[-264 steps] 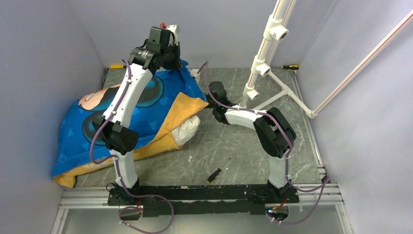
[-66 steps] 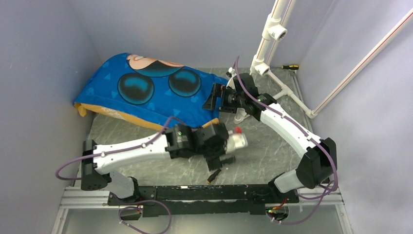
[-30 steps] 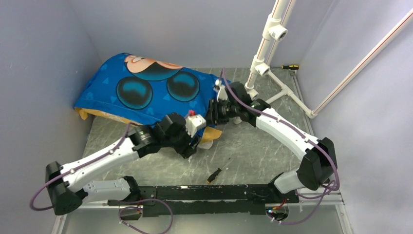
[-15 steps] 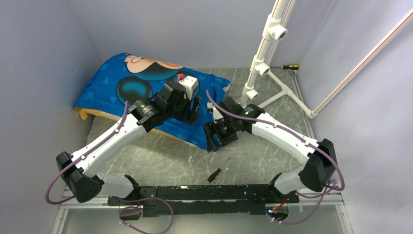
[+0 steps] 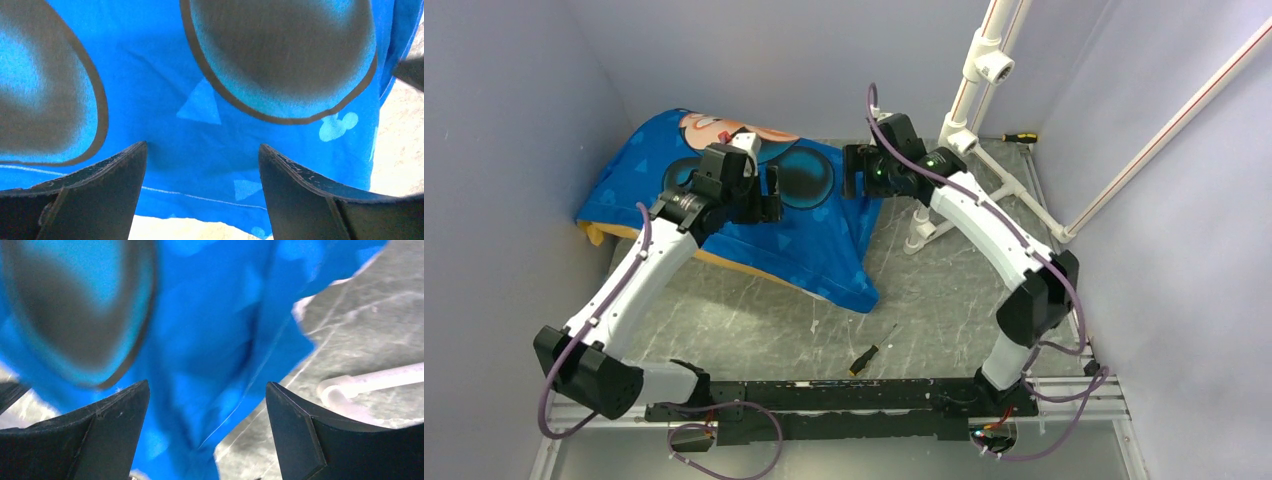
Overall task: Put the pillow into the pillowcase
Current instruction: Stuff the pillow into the pillowcase, then smooth out the pillow at the corner of the board.
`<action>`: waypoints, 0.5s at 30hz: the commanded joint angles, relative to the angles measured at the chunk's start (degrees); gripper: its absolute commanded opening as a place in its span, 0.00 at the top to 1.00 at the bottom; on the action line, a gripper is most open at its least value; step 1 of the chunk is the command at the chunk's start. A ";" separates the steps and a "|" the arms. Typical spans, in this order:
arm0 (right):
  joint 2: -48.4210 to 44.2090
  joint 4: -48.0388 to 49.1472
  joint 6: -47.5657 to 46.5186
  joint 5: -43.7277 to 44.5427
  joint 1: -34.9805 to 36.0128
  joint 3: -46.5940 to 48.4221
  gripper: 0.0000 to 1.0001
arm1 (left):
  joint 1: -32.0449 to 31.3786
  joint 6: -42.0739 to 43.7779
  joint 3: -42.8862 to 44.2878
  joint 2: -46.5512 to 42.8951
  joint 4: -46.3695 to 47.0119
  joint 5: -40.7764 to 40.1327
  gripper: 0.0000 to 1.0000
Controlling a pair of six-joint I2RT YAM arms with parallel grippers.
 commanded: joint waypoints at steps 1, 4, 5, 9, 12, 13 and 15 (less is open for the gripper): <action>3.93 4.90 3.39 5.34 -5.12 2.54 0.12 | 1.36 2.16 5.01 3.60 2.74 4.04 0.15; 5.57 7.30 4.31 6.29 -6.60 1.39 0.15 | 1.61 3.76 6.80 6.75 3.71 4.66 0.15; 6.14 7.52 4.93 7.84 -6.87 1.09 0.17 | 1.72 4.07 7.12 7.65 3.85 4.66 0.15; 5.87 13.69 10.96 5.00 -9.63 -5.16 0.31 | 2.49 5.28 6.64 10.14 3.97 5.27 0.16; 5.77 16.89 14.18 2.54 -10.79 -8.28 0.43 | 3.09 5.45 5.59 11.14 3.91 5.30 0.17; 5.88 17.76 14.48 1.74 -10.84 -8.71 0.54 | 3.27 5.43 5.22 11.38 3.85 5.32 0.18; 6.42 17.73 14.84 0.81 -10.92 -8.51 0.77 | 3.53 5.38 4.93 11.81 3.21 4.46 0.19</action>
